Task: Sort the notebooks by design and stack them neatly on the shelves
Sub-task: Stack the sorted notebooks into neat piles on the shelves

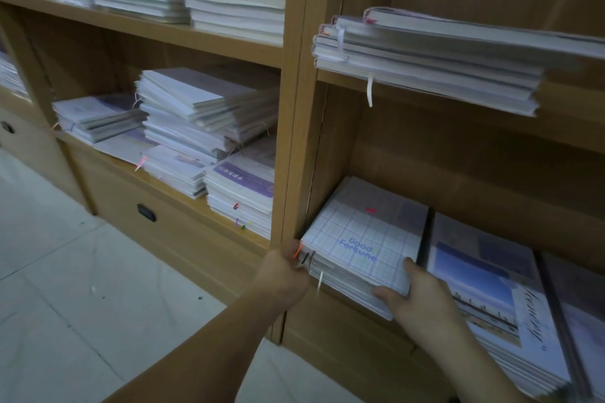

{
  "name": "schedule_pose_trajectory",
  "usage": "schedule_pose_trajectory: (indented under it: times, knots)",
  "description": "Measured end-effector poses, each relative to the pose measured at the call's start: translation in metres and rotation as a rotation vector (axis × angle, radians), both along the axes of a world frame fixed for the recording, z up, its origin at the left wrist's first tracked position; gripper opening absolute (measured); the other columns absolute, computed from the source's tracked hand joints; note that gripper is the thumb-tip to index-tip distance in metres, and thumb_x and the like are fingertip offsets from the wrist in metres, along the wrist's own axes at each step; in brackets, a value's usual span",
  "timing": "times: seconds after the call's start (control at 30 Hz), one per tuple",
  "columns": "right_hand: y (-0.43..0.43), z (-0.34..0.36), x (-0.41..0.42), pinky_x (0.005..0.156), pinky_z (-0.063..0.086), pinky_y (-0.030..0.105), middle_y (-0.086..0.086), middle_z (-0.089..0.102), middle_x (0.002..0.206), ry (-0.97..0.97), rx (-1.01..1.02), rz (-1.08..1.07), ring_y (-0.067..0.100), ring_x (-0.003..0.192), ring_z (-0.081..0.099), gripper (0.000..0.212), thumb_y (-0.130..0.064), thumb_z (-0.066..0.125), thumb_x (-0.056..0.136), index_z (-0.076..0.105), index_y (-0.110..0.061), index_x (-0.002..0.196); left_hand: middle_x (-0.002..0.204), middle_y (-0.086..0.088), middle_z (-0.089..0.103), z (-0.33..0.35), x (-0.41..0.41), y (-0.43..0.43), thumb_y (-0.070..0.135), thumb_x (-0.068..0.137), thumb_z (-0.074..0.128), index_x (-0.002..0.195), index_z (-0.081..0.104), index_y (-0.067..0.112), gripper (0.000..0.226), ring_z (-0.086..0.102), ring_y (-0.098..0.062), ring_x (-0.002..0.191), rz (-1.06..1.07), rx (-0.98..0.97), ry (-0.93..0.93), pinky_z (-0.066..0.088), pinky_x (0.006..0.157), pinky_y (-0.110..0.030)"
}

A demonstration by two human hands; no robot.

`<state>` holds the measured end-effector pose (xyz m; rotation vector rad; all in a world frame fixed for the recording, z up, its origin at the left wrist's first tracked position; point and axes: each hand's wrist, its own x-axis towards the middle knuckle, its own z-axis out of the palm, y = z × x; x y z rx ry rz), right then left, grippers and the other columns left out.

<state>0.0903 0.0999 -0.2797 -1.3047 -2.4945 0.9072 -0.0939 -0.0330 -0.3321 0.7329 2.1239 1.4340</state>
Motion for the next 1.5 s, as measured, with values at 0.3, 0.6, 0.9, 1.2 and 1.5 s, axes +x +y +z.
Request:
schedule_pose_trajectory:
  times: [0.3, 0.6, 0.9, 1.2, 1.5]
  knots:
    - [0.0, -0.004, -0.004, 0.088, 0.059, 0.042, 0.013, 0.065, 0.125, -0.003, 0.066, -0.046, 0.031, 0.106, 0.068, 0.087, -0.052, 0.064, 0.093, 0.021, -0.018, 0.161, 0.104, 0.013, 0.074, -0.005, -0.002, 0.001, 0.004, 0.093, 0.057, 0.114, 0.068, 0.03, 0.035, 0.067, -0.005, 0.102, -0.048, 0.025, -0.055, 0.052, 0.08, -0.014]
    - [0.002, -0.005, 0.001, 0.094, 0.051, 0.035, 0.009, 0.059, 0.136, -0.014, 0.143, -0.034, 0.025, 0.121, 0.057, 0.081, -0.054, 0.066, 0.091, 0.036, -0.017, 0.155, 0.092, 0.022, 0.073, 0.006, 0.002, 0.003, 0.004, 0.094, 0.054, 0.102, 0.07, 0.033, 0.034, 0.066, 0.002, 0.092, -0.004, 0.131, 0.11, 0.052, 0.08, -0.017]
    - [0.002, 0.001, 0.004, 0.074, 0.043, 0.022, 0.004, 0.064, 0.101, 0.042, 0.179, -0.064, 0.005, 0.071, 0.049, 0.076, -0.047, 0.075, 0.087, 0.047, -0.016, 0.15, 0.111, 0.016, 0.074, 0.008, 0.002, 0.002, -0.001, 0.096, 0.054, 0.117, 0.07, 0.034, 0.044, 0.066, -0.001, 0.109, -0.056, 0.184, 0.039, 0.055, 0.096, -0.024]
    - [-0.002, -0.002, 0.006, 0.078, 0.046, 0.022, 0.005, 0.068, 0.121, 0.03, 0.223, -0.037, 0.013, 0.094, 0.058, 0.065, -0.044, 0.066, 0.095, 0.045, -0.019, 0.151, 0.11, 0.014, 0.073, 0.009, 0.004, 0.003, 0.001, 0.098, 0.056, 0.121, 0.069, 0.029, 0.038, 0.065, 0.001, 0.106, -0.04, 0.169, 0.07, 0.054, 0.096, -0.021]
    - [0.002, -0.007, 0.013, 0.087, 0.052, 0.028, 0.005, 0.069, 0.119, 0.02, 0.264, 0.024, 0.018, 0.107, 0.065, 0.054, -0.042, 0.063, 0.098, 0.053, -0.018, 0.146, 0.09, 0.019, 0.07, 0.009, -0.001, -0.003, -0.008, 0.095, 0.054, 0.079, 0.072, 0.044, 0.058, 0.064, 0.001, 0.093, 0.016, 0.09, 0.039, 0.048, 0.079, -0.008]
